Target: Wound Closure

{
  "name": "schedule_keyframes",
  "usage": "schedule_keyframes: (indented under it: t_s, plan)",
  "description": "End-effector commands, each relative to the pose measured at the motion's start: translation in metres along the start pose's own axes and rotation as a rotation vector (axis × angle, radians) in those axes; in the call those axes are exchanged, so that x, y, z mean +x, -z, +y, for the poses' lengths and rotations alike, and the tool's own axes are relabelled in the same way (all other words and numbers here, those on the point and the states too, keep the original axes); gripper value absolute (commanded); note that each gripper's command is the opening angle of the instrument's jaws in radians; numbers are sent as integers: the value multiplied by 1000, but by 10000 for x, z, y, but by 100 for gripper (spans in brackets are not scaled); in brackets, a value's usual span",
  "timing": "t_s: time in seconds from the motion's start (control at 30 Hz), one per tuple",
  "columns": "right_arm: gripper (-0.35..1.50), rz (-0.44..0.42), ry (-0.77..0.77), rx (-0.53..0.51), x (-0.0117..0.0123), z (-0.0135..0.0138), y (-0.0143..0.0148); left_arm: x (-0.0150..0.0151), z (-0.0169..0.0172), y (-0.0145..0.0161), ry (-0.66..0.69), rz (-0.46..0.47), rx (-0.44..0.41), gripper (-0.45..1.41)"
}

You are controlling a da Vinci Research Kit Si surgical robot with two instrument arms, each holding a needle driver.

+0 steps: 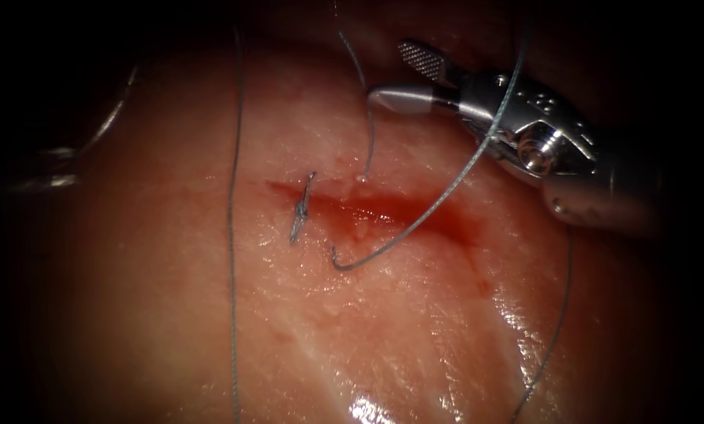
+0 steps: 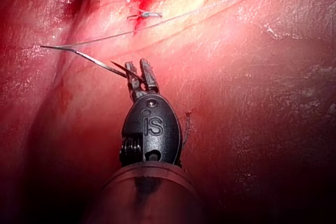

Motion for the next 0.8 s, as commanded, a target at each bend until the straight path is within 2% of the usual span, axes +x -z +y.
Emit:
schedule_keyframes:
  t_s: [0.03,0.2,0.33,0.57,0.8]
  plan:
    - [146,-3,-1,-4,-4,3,2,-10,1,1,1,-22,13,-45]
    - [148,-5,6,10,-4,5,19,-24,-13,23,-8,-79,39,-45]
    - [148,-5,18,21,-3,-1,33,-32,-15,30,-16,-117,33,-45]
    - [148,-6,25,36,-1,-11,56,-61,-6,24,-2,-230,-12,-45]
    - [148,-7,35,37,-5,-11,68,-75,-12,14,1,-241,-14,-45]
